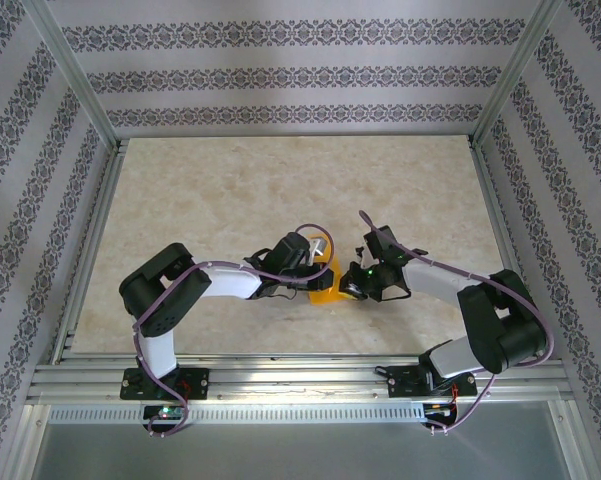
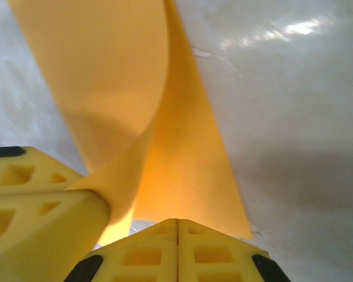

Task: Fold a paper plane with a square sheet of paper (pick it up from the middle)
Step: Fold the triangle a second time at the center of the table.

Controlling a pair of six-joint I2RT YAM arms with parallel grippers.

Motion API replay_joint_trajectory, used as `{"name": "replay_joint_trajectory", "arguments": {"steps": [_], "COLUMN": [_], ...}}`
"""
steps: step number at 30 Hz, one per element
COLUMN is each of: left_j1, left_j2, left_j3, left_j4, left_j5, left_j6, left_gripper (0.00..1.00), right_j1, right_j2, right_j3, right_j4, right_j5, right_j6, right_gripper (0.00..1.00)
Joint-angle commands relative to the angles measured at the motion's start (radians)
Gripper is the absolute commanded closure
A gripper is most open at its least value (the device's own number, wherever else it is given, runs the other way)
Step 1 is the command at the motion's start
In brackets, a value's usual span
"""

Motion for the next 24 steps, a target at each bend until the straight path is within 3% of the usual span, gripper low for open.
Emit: {"name": "replay_joint_trajectory", "arguments": {"steps": [1,16,24], "left_j1": [0.019,0.027,0.044], "left_j2": [-0.003,0.017,0.005], "left_j3": [-0.001,-0.005,-0.029], "left_j4": [0.055,0.06,0.08], "left_j5": [0.016,0.057,0.105], "left_j6": [-0.006,-0.013,-0.01], "left_gripper": [0.99,0.97,0.89], "right_j1": [0.0,-0.005,-0.009], "right_j2": [-0.001,0.085,0.094], "right_j3": [0.002,-0.044,-0.041], "right_j4": [0.056,0.249,0.22], "right_j5": [-0.024,-0.061,-0.046], "right_j6": [0.042,0.14,0.118], "right_gripper": [0.93,0.94,0.95]}}
